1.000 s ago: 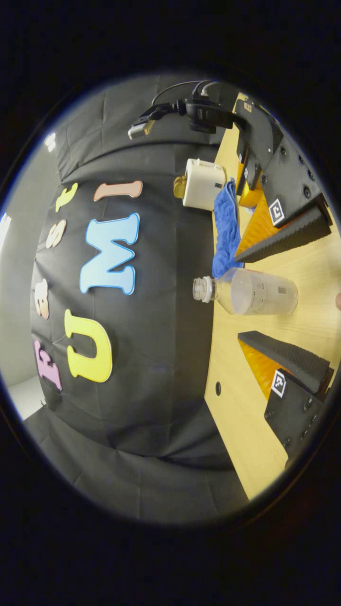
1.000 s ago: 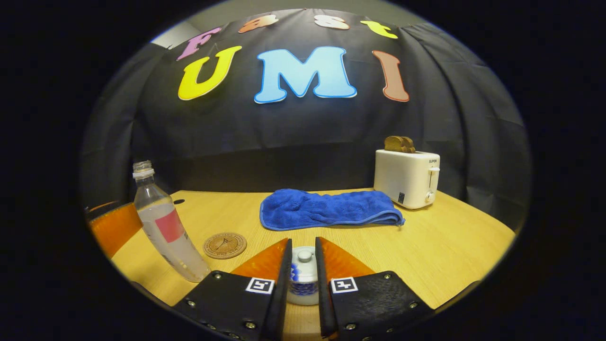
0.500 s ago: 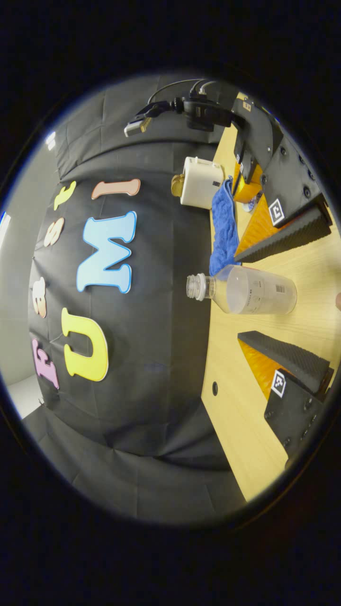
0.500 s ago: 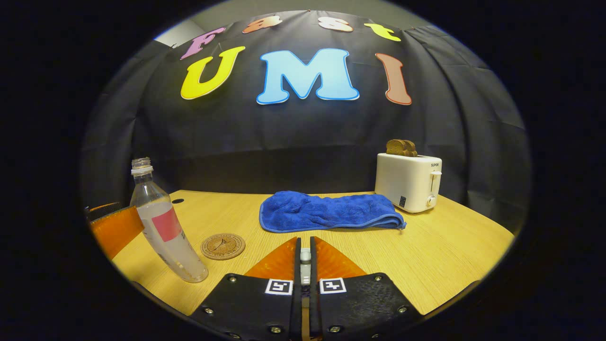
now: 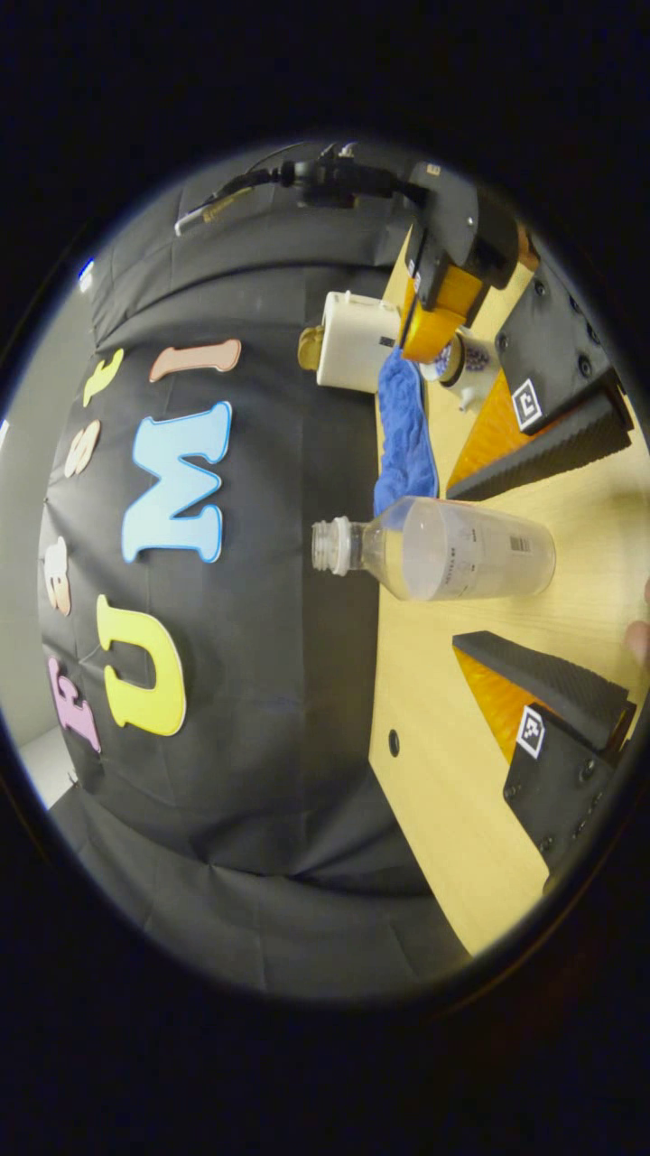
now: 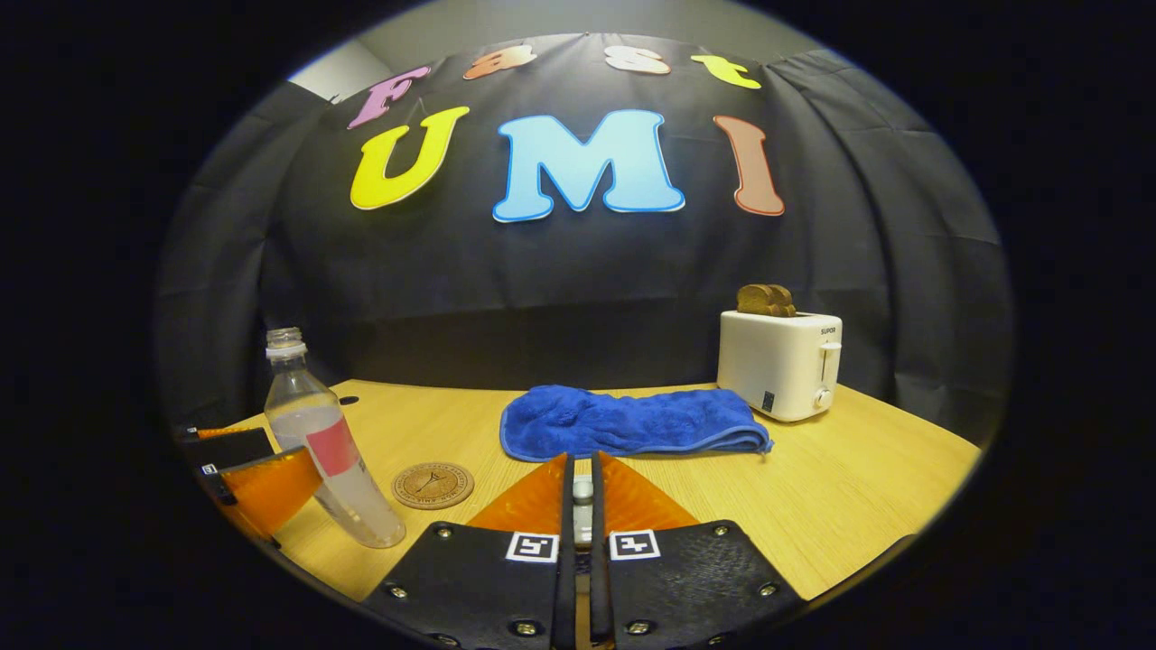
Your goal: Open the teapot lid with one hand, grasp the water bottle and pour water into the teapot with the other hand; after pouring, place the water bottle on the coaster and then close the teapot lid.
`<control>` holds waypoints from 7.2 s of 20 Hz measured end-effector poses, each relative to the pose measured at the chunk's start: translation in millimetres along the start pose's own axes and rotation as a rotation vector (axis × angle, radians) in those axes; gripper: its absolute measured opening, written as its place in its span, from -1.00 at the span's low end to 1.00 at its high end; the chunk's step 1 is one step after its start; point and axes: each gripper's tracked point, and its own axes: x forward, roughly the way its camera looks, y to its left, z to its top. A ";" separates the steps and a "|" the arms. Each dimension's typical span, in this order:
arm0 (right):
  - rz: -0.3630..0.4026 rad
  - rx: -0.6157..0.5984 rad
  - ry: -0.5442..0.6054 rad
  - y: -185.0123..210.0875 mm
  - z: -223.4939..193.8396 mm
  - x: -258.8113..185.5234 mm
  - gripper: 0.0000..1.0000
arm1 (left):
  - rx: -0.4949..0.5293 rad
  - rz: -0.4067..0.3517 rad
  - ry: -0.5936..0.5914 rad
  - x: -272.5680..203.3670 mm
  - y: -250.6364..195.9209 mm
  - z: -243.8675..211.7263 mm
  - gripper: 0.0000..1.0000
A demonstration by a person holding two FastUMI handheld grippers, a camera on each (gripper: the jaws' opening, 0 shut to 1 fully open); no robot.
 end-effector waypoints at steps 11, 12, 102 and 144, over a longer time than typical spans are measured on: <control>-0.060 0.021 -0.051 -34.7 13.6 -15.3 -0.88 | 0.086 0.033 0.037 23.7 0.5 -15.3 1.00; -0.071 0.018 -0.051 -40.1 14.1 -17.3 -0.88 | 0.097 0.036 0.038 26.8 0.3 -15.2 1.00; -0.155 0.141 -0.103 -119.1 4.5 -64.8 -0.88 | 1.979 0.173 -0.236 66.1 -88.3 58.1 0.76; -0.130 0.179 -0.116 -117.5 8.7 -68.0 -0.88 | 2.186 0.222 -0.294 58.4 -98.3 78.7 0.67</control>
